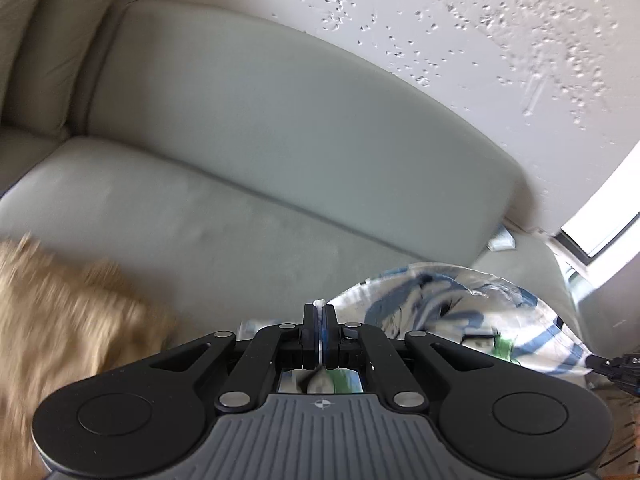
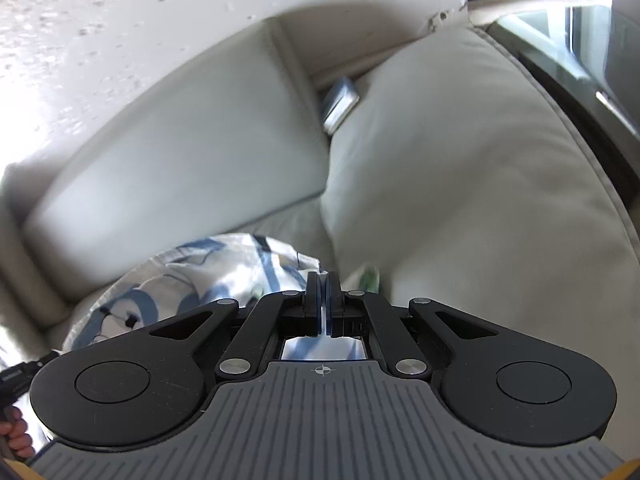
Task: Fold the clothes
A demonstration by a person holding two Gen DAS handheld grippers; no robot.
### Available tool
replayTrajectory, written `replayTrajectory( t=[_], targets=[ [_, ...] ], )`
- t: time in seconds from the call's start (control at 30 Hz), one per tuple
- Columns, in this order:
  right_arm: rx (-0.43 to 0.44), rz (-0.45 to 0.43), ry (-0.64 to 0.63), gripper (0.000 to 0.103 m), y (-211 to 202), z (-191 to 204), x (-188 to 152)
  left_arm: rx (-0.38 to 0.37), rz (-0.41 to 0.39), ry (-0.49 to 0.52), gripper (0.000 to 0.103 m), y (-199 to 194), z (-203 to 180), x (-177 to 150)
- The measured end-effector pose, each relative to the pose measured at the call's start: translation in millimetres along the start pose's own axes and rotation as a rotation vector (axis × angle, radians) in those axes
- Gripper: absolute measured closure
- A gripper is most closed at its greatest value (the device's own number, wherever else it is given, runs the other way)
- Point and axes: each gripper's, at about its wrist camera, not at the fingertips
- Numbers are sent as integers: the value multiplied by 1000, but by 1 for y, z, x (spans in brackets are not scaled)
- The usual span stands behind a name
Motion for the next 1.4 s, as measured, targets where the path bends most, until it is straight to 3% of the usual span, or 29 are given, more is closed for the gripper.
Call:
replayTrajectory(
  t=[0.27, 0.4, 0.5, 0.73, 0.87, 1.0, 1.03, 1.1, 1.13, 1.2, 1.3, 1.4],
  targets=[
    [48, 58, 19, 101, -71, -53, -99, -13, 109, -70, 103, -55, 15, -146],
    [23, 99, 58, 101, -86, -98, -149, 6, 97, -142, 103, -71, 21, -192],
    [7, 104, 105, 102, -89, -124, -171, 9, 52, -149, 103, -89, 17, -197],
    [55, 18, 168, 102, -118, -150, -181, 3, -83, -104, 103, -143, 4, -188],
    [58, 8, 140, 102, -132, -154, -188, 45, -20, -88, 103, -141, 5, -206],
    [-3, 100, 113, 100, -119, -163, -208, 113, 94, -111, 99, -122, 12, -230],
    [-21, 130, 108, 90, -114, -165, -212, 134, 115, -123, 94, -120, 13, -234],
    [-69, 168, 108, 75, -108, -166, -220, 181, 108, -123, 69, -124, 12, -237],
    [-101, 172, 113, 63, -108, -166, -222, 200, 83, -106, 66, -129, 8, -236],
    [-108, 114, 126, 62, -120, -165, -221, 208, 32, -49, 64, -136, -3, -230],
    [-65, 24, 148, 56, -123, -150, -210, 150, -21, 44, 64, -129, -28, -218],
    [-19, -65, 171, 53, -125, -133, -199, 75, 2, 112, 64, -104, -58, -212]
  ],
)
Point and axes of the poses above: each gripper's, at about its wrist camera, not at the fingertips, and y roughly the way its jaws point, z to its left, x to its top, and after that the axes turned 5 degrees about y, right-handed
